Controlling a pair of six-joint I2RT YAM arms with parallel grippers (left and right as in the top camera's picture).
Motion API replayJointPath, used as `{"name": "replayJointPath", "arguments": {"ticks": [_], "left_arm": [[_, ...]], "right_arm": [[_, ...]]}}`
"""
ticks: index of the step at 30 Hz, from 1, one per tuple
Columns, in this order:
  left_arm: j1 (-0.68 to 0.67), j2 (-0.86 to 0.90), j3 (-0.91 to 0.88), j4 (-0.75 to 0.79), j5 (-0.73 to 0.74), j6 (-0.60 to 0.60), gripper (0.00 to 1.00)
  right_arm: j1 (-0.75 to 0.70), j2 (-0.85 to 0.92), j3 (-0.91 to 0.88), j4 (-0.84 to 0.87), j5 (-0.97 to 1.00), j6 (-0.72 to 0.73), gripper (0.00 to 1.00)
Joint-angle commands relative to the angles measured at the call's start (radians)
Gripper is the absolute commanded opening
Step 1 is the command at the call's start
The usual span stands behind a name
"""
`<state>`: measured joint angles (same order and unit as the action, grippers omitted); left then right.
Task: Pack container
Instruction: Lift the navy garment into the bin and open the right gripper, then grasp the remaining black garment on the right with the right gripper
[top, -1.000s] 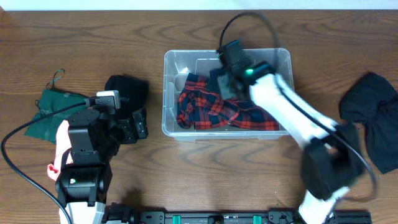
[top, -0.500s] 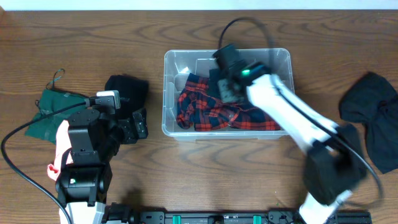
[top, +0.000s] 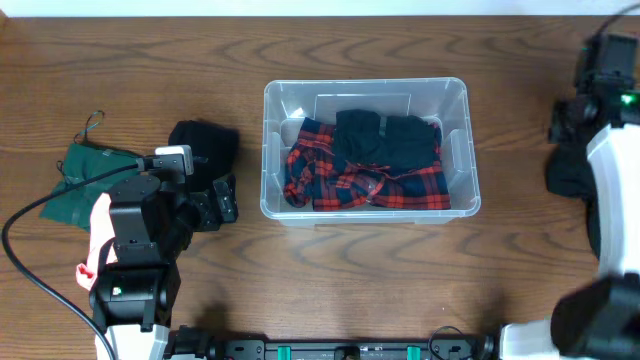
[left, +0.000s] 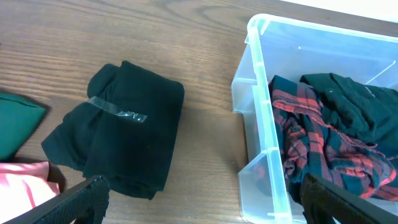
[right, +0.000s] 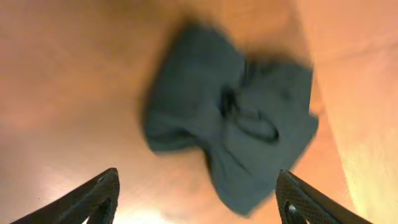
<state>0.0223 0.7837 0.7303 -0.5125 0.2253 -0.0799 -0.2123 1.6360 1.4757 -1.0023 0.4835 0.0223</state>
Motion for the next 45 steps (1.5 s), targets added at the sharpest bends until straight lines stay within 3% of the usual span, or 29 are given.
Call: {"name": "replayJointPath", "arguments": {"ticks": [1,7,11,22,25,27,30,32,34,38,45], "left_arm": [[-0.004,-0.001,0.025,0.005,-0.012,-0.008,0.98],[-0.004,-0.001,0.025,0.005,-0.012,-0.008,0.98],[-0.004,-0.001,0.025,0.004,-0.012,-0.009,0.98],[-0.004,-0.001,0.025,0.004,-0.008,-0.009,0.98],[-0.004,-0.001,0.025,0.005,-0.007,-0.009,0.98],[-0.004,-0.001,0.025,0.004,-0.008,-0.009,0.98],[-0.004,-0.001,0.025,0.004,-0.007,-0.009,0.98],[-0.004,-0.001,0.025,0.005,-0.008,-0.009,0.98],[-0.004,-0.001,0.025,0.005,-0.007,-0.009,0.98],[-0.004,-0.001,0.025,0.004,-0.007,-0.009,0.98],[-0.004,-0.001,0.025,0.004,-0.008,-0.008,0.98]], "right_arm": [[-0.072,0.092,-0.038,-0.027,-0.024,-0.169,0.8],[-0.117,0.218,-0.084,0.006,-0.039,-0.189,0.81],[-0.149,0.302,-0.097,0.027,-0.018,-0.188,0.88],[-0.249,0.443,-0.097,0.155,0.077,-0.204,0.88],[-0.273,0.463,-0.097,0.187,0.077,-0.204,0.81],[-0.287,0.475,-0.097,0.203,0.077,-0.203,0.7],[-0.306,0.478,-0.097,0.217,0.077,-0.197,0.33],[-0.315,0.478,-0.097,0.229,0.076,-0.192,0.21],[-0.318,0.478,-0.097,0.229,0.073,-0.191,0.01],[-0.304,0.453,-0.094,0.225,0.069,-0.146,0.01],[-0.198,0.249,-0.006,0.187,-0.13,-0.147,0.01]]}}
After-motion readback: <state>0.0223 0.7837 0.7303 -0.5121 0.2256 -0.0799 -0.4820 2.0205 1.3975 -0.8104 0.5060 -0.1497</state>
